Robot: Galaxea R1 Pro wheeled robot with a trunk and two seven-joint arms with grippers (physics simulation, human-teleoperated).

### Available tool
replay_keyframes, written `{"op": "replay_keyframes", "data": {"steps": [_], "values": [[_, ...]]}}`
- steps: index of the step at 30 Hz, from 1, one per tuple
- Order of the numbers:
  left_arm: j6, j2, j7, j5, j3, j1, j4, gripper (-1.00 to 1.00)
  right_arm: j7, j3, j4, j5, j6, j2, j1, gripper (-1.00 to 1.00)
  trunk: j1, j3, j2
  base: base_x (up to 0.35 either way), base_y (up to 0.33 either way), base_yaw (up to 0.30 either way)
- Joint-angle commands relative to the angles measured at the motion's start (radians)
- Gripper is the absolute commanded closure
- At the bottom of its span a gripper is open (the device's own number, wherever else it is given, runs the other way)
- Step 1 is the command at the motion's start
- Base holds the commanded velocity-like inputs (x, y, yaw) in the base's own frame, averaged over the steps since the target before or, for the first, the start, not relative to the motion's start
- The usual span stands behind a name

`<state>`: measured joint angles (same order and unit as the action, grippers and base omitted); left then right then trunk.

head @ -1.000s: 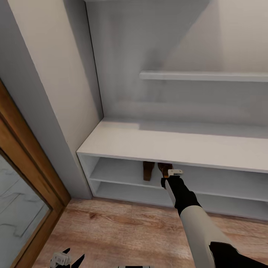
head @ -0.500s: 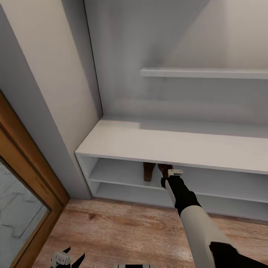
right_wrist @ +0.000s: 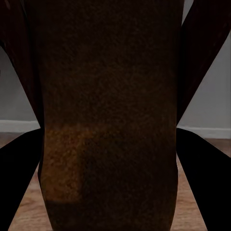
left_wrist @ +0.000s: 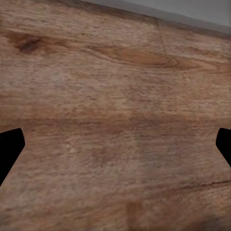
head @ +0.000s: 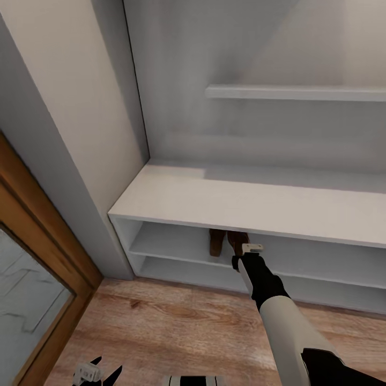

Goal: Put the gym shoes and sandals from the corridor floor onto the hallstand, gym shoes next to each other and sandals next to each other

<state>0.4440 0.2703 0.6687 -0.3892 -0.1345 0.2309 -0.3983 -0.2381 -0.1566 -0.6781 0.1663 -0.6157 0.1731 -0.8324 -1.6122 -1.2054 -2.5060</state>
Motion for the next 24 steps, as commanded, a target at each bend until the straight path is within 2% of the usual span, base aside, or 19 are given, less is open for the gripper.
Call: {"op": "replay_keyframes", "data": {"steps": [1,5,13,24], "values": [[0.004,0.001,0.0,-0.009,-0.007,0.001,0.002,-1.0,0.003,-0.004,-0.001,0.01,-0.006,0.001,-0.001,1.0,0.0,-0.001,0.0,0.145,0.0,0.002],[0.005,0.001,0.0,-0.009,-0.007,0.001,0.002,-1.0,0.003,-0.004,-0.001,0.01,-0.006,0.001,-0.001,1.0,0.0,-0.001,0.0,0.175,0.0,0.001],[0.005,0.0,0.001,-0.01,-0.007,0.001,0.004,-1.0,0.003,-0.004,-0.001,0.01,-0.006,0.001,-0.001,1.0,0.0,-0.001,0.0,0.028,0.0,0.0],[0.007,0.001,0.001,-0.009,-0.006,0.001,0.004,-1.0,0.003,-0.004,-0.001,0.01,-0.006,0.001,-0.001,1.0,0.0,-0.001,0.0,0.137,-0.039,0.0]]}}
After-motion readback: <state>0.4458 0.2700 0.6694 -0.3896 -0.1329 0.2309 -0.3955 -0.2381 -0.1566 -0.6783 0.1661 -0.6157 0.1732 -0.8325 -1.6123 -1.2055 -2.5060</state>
